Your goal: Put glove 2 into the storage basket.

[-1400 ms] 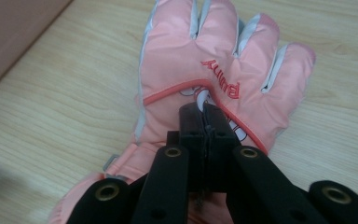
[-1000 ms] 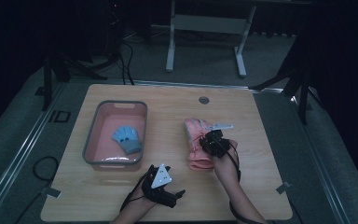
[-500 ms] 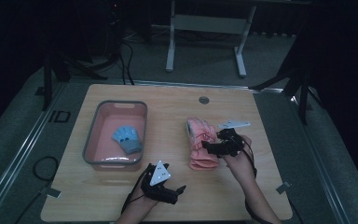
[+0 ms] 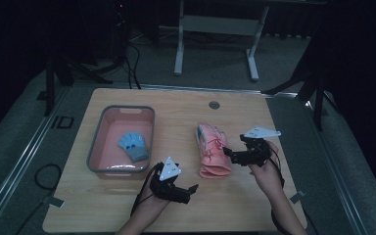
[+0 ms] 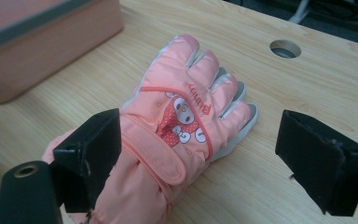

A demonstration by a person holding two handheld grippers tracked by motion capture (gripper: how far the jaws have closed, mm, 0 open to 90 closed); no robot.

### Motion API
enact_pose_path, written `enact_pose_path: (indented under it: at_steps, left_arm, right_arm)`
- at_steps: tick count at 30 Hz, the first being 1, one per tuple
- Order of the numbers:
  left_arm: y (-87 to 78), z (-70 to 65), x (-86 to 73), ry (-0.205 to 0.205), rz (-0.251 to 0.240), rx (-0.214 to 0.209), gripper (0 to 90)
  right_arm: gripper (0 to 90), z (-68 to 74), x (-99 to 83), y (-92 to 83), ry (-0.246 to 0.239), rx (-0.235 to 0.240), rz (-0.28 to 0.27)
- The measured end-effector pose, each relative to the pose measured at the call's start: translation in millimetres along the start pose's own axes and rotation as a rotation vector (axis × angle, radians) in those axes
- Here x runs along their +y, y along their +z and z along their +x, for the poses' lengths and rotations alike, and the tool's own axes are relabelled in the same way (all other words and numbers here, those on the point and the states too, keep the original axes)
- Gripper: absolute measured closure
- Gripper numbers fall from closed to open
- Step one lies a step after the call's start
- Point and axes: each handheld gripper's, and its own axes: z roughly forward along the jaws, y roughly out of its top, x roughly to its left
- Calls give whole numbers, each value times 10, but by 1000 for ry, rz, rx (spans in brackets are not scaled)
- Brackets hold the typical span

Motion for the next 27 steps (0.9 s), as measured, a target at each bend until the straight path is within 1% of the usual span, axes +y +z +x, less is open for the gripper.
enact_pose_path:
  at_steps: [2,4,5,6,7,9,11,12,13,14,15,16,17,18,19,20,21,22,23,24,26,27]
  left_arm:
    - [27,-12,122,30,-5,9,43]
    - [61,-5,256,57,-12,18,51]
    - [86,8,322,65,-9,17,52]
    - [114,22,387,72,-7,22,54]
    - [141,39,446,75,-8,24,59]
    - [200,80,558,74,-9,35,68]
    - [265,110,662,72,-3,41,76]
    - [299,123,711,75,-2,40,76]
    - [332,133,755,80,-6,33,76]
    - [369,138,801,86,-3,44,77]
    - [403,146,844,90,-7,46,110]
    - [438,160,883,89,-10,43,187]
    - [479,178,920,80,-9,43,199]
    - [521,198,949,73,-5,38,259]
    - [564,214,973,69,4,51,318]
    - [604,230,986,66,3,60,352]
    - [648,246,995,54,6,70,400]
    - [696,265,998,33,18,82,410]
    - [741,283,993,4,36,91,408]
    - [790,300,979,-20,56,90,376]
    - [882,339,928,-51,104,88,325]
    - [925,362,895,-77,123,90,294]
  right_arm:
    - [135,-41,3,-36,0,-11,-1]
    - [133,-77,18,-49,12,-7,33]
    - [139,-95,27,-57,21,-1,34]
    - [139,-113,35,-68,29,-2,17]
    - [137,-129,44,-80,41,0,1]
    - [125,-163,62,-93,77,20,-22]
    - [102,-178,70,-88,83,44,-30]
    - [103,-180,71,-75,85,44,-28]
    - [109,-179,70,-61,67,37,-21]
    - [164,-176,66,-51,45,6,-18]
    - [220,-176,62,-38,22,-28,-5]
    - [345,-181,60,-20,6,-50,14]
    - [403,-193,58,2,1,-62,20]
    - [487,-212,55,26,8,-59,26]
    - [529,-236,52,56,15,-43,34]
    - [590,-253,49,88,22,-42,36]
    - [610,-264,45,119,27,-45,35]
    - [609,-273,41,157,31,-32,36]
    - [606,-275,33,196,39,-22,40]
    - [591,-274,22,239,44,-12,42]
    - [535,-255,-13,328,55,16,54]
    - [504,-242,-39,367,63,27,58]
